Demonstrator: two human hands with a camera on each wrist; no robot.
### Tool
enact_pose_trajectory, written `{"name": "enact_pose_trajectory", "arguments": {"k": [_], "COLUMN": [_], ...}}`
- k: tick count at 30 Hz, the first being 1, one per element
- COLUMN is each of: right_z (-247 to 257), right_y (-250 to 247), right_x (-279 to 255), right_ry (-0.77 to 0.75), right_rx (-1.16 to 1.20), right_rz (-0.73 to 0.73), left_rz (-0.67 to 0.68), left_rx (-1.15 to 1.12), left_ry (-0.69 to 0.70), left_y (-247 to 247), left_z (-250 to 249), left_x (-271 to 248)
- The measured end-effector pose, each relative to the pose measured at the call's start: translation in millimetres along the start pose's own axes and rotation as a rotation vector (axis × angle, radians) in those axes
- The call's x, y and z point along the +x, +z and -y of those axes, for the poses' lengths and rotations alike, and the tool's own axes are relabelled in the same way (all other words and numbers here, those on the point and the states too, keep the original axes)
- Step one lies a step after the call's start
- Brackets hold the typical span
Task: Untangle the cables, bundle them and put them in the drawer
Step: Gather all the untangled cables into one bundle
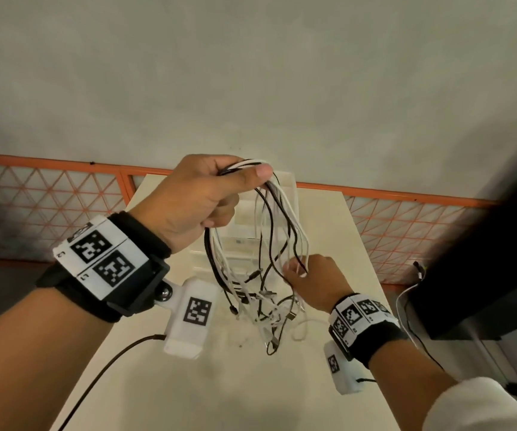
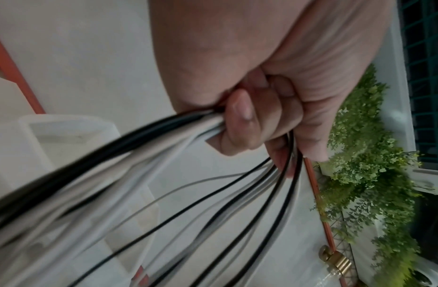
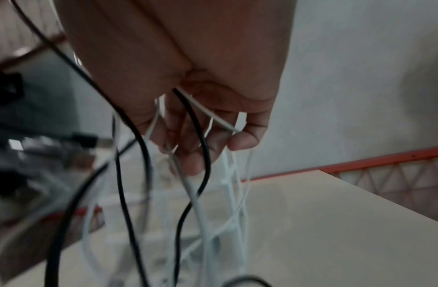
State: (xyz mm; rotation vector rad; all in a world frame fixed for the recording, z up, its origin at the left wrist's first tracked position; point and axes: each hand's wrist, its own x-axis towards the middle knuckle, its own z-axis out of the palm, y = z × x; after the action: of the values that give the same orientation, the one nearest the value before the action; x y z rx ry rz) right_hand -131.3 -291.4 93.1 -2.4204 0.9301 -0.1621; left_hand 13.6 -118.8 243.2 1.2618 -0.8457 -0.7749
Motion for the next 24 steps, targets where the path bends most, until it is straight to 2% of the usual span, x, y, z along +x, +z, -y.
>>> {"name": "enact_pose_trajectory", "arguments": {"k": [3, 6, 8, 11, 14, 16, 18, 20, 24], "right_z": [-25, -48, -57, -44, -44, -55, -69, -77, -80], "right_y": [14, 19, 12, -20, -34, -19, 5, 24, 34], "right_x": [3, 8, 13, 9, -1, -7, -13, -18, -23], "right_ry": [0.155, 0.299, 0.344, 0.339, 0.229, 0.255, 0.399, 0.481, 0.395], "right_rx": [-0.034, 0.075, 0.215, 0.347, 0.328, 0.217, 0.075, 0.044, 0.121], "right_rz": [-0.012, -0.001, -0.128, -0.366, -0.445, -0.402, -0.268, -0.166, 0.051], "left_rz": [-0.009, -0.028, -0.047, -0.147, -0.296, -0.354, -0.354, -0.335, -0.295], "left_rx": [0.005, 0.032, 0.075, 0.133, 0.107, 0.032, -0.028, -0.05, -0.071], "left_ry": [0.017, -0.003, -0.037, -0.091, -0.099, -0.087, -0.056, -0.029, 0.028], "left_y": [-1, -1, -4, -9, -12, -12, -8, -2, -1], "left_z": [1, 4, 8, 19, 28, 29, 28, 25, 18], "left_x": [-3, -3, -1, 2, 4, 6, 8, 9, 9]}}
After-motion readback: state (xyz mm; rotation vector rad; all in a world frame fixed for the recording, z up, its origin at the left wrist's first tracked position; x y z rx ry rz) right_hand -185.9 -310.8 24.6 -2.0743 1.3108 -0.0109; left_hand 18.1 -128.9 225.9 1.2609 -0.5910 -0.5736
